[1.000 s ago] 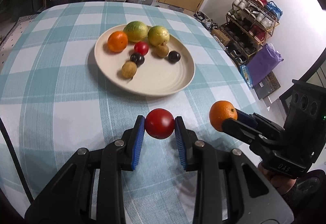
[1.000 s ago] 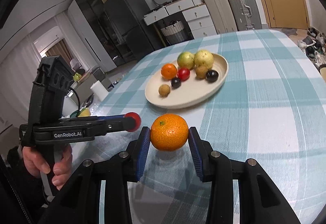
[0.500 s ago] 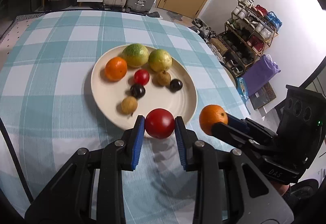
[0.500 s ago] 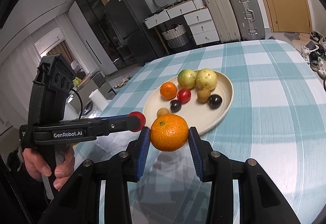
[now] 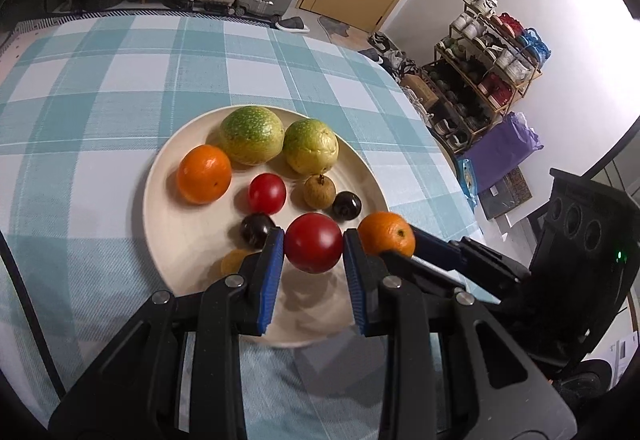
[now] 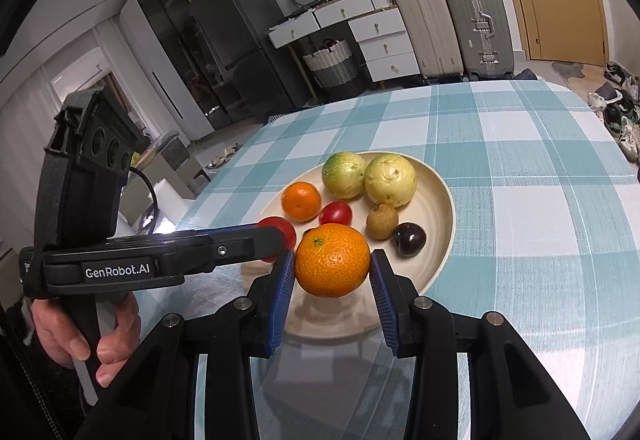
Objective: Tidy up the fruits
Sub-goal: 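Carry the tomato and orange onto the cream plate and open both tools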
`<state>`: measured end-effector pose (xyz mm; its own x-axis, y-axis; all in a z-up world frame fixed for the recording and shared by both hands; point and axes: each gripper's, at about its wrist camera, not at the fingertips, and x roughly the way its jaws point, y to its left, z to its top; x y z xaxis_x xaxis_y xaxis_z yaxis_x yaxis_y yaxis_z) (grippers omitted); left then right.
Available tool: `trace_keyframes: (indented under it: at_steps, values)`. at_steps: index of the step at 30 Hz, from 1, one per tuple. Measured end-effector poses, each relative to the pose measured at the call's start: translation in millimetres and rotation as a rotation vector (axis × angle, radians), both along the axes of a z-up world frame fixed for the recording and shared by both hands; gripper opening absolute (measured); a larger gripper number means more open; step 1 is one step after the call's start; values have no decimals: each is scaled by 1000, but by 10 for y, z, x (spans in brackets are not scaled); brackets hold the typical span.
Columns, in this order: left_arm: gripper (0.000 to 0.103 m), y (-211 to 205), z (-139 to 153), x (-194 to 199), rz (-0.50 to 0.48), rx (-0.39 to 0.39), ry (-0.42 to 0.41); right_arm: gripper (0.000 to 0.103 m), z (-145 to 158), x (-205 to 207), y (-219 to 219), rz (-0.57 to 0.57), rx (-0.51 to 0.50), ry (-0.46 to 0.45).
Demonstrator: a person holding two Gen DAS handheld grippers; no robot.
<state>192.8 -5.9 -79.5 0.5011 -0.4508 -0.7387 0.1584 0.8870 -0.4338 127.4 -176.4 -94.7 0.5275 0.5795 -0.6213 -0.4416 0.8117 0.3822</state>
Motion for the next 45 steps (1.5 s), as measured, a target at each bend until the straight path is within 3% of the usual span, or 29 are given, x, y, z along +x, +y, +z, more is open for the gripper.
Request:
trace_keyframes:
  at_steps: [22,32,35,45]
  values:
    - [27,-126,-207,437,-22,-25,43,39,-221,222,73,6,-58,53]
    - [27,-130,-204,454,-14,-27,49,40,-261,280,71,-15,-45,60]
    - [28,-122,-177,424,-9,-33,46,48,-225,282,39,-22,-31,53]
    - [29,-95,15,255,3,-8,8,50,-99,162,-3,-36,-36,17]
